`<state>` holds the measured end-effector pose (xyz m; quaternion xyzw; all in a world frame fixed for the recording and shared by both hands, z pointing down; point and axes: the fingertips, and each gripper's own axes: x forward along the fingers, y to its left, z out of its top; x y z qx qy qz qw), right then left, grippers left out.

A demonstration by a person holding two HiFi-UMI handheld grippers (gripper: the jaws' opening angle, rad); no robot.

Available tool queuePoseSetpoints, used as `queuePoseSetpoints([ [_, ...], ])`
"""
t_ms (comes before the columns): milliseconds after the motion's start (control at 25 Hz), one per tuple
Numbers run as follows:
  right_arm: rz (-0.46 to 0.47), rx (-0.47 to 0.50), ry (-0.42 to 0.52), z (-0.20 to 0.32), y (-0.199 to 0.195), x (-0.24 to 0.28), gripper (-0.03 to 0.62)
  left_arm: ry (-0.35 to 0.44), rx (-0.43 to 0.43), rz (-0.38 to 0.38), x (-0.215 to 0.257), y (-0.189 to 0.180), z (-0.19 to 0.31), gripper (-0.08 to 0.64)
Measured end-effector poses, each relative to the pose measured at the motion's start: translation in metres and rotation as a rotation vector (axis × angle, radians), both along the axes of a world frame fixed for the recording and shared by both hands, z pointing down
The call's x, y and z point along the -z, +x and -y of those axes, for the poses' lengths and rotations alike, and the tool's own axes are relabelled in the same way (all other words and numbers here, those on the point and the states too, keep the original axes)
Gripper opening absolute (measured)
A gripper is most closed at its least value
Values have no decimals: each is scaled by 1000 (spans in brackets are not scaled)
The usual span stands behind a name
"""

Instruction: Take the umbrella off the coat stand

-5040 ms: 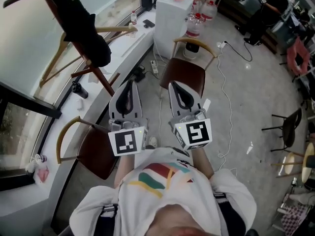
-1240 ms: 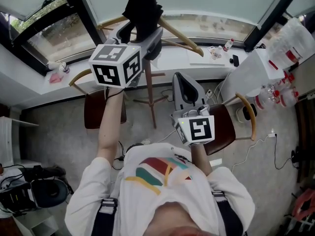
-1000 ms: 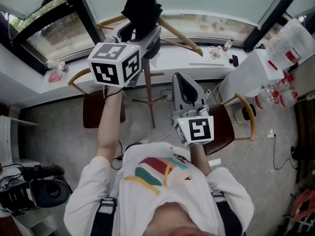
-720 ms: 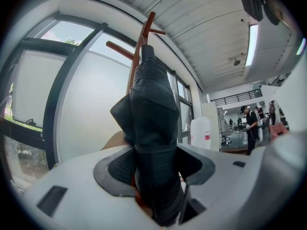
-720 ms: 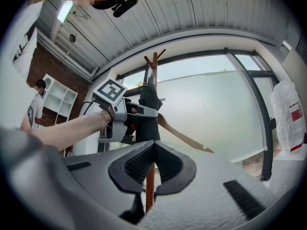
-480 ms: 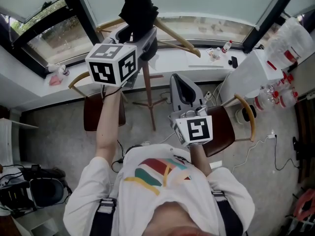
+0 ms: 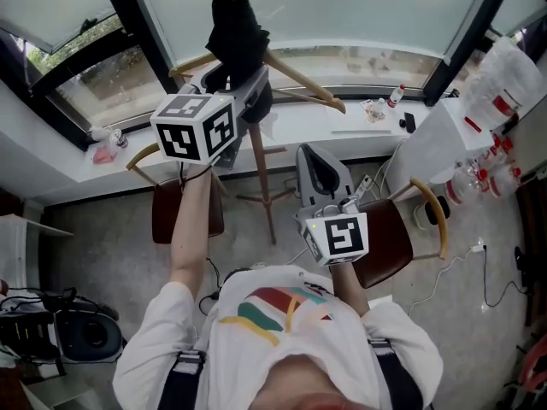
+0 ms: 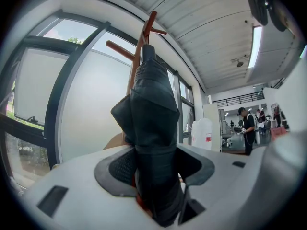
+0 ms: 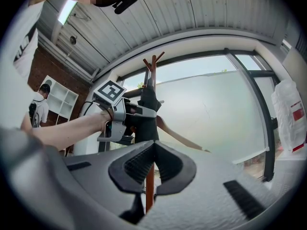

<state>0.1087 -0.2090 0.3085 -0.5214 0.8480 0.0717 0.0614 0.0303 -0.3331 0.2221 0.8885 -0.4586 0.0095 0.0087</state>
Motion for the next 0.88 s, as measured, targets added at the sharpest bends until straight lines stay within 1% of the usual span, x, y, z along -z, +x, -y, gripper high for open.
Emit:
queuePoseSetpoints([
  [120,10,1,6,1,2,0,0,17,-4,-8,9,2,0,232],
  [320,13,-2,18,2,5,5,0,41,0,8,24,4,-1,232],
  [480,22,-7,33,4,9,9,0,64,-2,6,37,5,-2,232],
  [880,44,-6,44,6,11,12,0,138,22,4,79,-7,-4,232],
])
